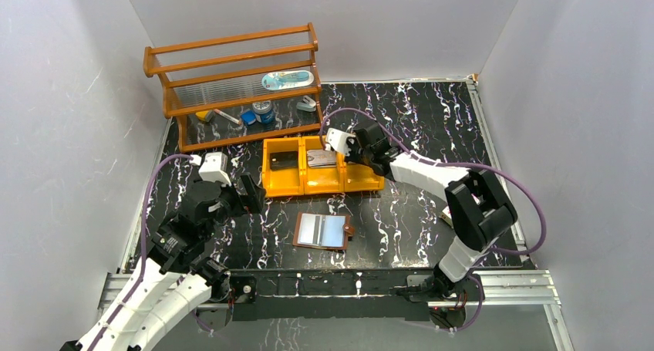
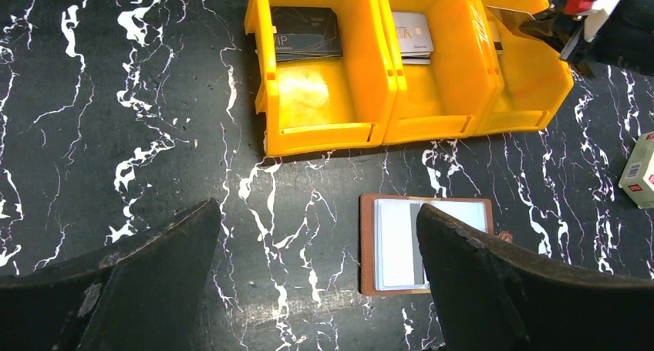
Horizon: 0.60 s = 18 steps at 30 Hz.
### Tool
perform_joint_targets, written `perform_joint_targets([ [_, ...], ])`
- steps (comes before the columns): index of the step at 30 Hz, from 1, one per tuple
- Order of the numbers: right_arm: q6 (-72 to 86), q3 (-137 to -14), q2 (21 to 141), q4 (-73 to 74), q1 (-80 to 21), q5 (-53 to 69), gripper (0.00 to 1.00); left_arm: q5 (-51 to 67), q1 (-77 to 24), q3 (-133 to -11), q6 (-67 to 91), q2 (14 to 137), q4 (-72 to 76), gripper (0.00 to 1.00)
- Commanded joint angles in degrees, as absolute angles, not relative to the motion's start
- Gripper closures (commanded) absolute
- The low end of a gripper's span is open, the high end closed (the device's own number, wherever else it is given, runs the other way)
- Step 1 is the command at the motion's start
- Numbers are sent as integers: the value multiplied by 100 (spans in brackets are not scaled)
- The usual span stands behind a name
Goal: Take the credit cards out of the card holder
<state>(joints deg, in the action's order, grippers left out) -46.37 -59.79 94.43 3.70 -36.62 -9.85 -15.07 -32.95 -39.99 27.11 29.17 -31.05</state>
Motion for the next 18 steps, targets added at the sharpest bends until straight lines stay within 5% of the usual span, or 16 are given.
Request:
perform_joint_targets([
  [1, -4947, -6266, 9666, -278, -3584, -1254, 100, -1714, -3281, -3964, 2663, 2800, -3164, 2],
  [18, -5232, -6506, 10388, -420, -3576, -1257, 96, -1810, -3281, -3969, 2685, 2775, -3206, 2],
])
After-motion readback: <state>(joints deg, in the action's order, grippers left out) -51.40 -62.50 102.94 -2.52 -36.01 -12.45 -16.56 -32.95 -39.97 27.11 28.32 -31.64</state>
